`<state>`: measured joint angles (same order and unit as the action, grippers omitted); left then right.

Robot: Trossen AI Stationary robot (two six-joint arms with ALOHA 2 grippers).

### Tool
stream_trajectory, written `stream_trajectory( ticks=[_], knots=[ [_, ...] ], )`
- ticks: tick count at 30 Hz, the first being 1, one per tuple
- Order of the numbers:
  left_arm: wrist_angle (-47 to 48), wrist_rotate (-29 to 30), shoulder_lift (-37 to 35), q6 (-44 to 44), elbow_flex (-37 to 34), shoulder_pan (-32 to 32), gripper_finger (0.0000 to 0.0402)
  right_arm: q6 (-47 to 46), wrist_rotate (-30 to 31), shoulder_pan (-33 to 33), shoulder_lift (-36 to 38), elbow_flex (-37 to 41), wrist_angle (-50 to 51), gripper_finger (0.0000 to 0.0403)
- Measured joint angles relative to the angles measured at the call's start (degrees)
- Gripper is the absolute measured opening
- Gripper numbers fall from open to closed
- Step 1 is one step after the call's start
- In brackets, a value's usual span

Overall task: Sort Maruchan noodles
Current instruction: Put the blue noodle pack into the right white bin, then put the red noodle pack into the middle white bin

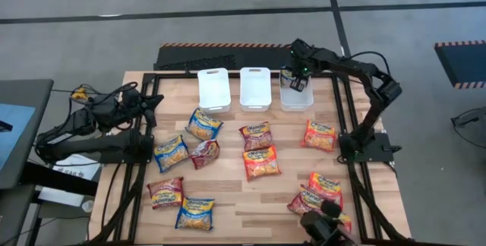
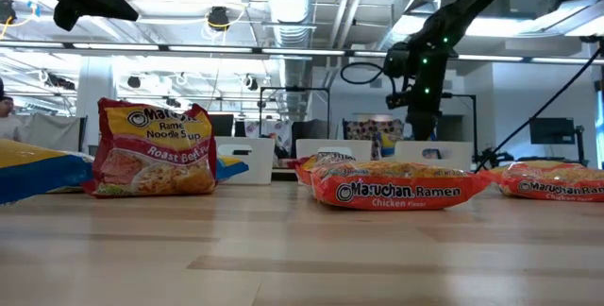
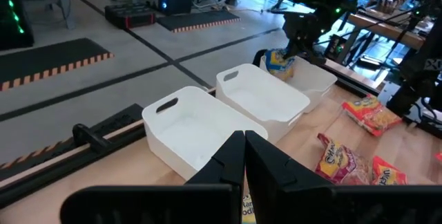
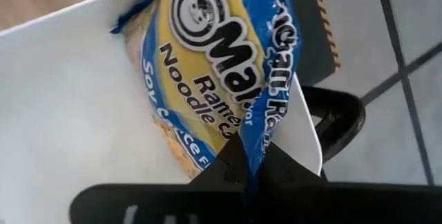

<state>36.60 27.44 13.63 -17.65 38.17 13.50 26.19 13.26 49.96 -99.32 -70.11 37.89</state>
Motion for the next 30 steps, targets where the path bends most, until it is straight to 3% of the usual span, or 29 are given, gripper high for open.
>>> stream_trajectory(
  ticks=[9,21,30],
  knots=[
    [0.0,0.0,0.0,-0.6,0.0,0.0,0.0,-1.8,1.7,-1.8,-0.1,-0.3,2.1,0.0085],
    [0.0,-0.1,0.0,-4.6,0.0,0.0,0.0002,-1.8,7.9,-3.4,0.0,-8.7,8.8,0.0212],
    [0.0,-0.2,0.0,-6.1,0.0,0.0,0.0075,-2.9,9.8,-3.5,0.0,-18.1,20.2,0.0239]
  ],
)
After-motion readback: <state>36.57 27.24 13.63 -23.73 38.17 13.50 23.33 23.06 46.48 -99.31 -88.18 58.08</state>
